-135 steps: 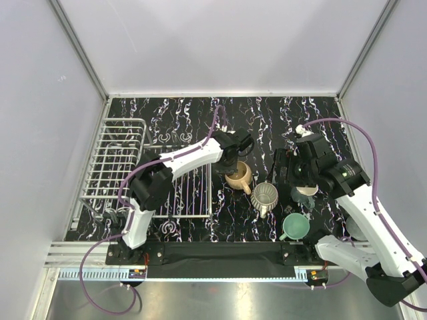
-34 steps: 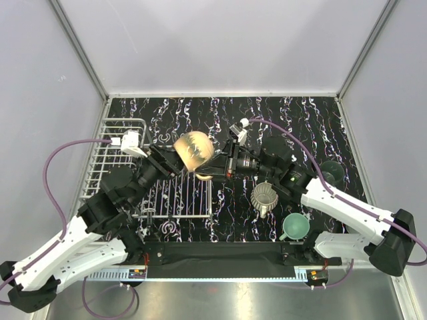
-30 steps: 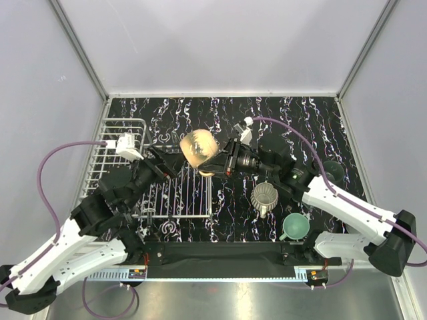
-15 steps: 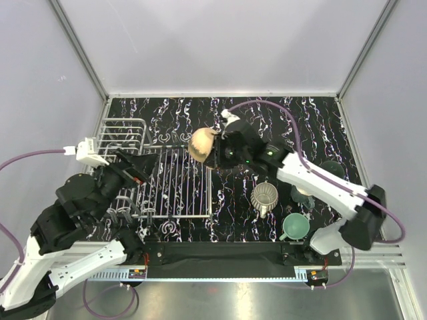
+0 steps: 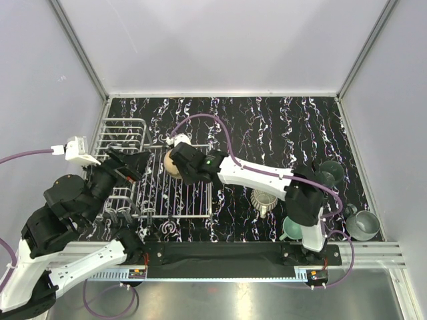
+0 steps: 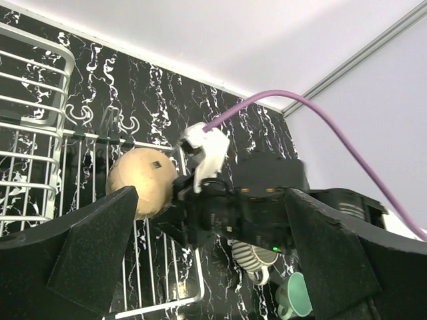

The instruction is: Load the cups into the dish rack

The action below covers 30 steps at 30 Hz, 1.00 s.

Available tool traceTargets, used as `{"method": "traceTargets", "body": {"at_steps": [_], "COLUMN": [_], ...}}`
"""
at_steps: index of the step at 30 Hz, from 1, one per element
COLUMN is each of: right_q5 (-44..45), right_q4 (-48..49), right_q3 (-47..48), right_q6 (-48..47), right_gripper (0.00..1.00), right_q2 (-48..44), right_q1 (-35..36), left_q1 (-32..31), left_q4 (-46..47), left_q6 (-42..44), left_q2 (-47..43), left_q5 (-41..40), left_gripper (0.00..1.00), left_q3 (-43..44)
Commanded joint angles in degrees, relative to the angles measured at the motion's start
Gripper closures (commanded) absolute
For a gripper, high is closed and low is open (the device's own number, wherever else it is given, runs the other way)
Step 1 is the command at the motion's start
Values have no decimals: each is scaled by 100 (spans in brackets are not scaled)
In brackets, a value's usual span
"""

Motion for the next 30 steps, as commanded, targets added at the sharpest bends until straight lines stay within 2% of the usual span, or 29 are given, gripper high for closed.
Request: {"method": "traceTargets", "body": {"at_steps": [1,6,17,30], "right_q5": [499,393,472,420], "right_q4": [1001,1223,968,1038], "right_q3": [515,857,2193,2589], "right_q6": [-488,-866,-1148,-1025], "right_gripper": [100,100,100,100], "right_q2": [-5,461,1630,2096], "right_q1": [-34,19,54,107], "left_q1": [-19,-19,-19,-19], "left_q4": [74,-102,-506,-629], "left_q6": [176,53,-299,-246], "left_q2": [74,-14,-49,-119], "left_q5": [-111,-418,-1121,-1210], "left_gripper": [1,1,1,2], "left_q3": [151,143,309,406]}}
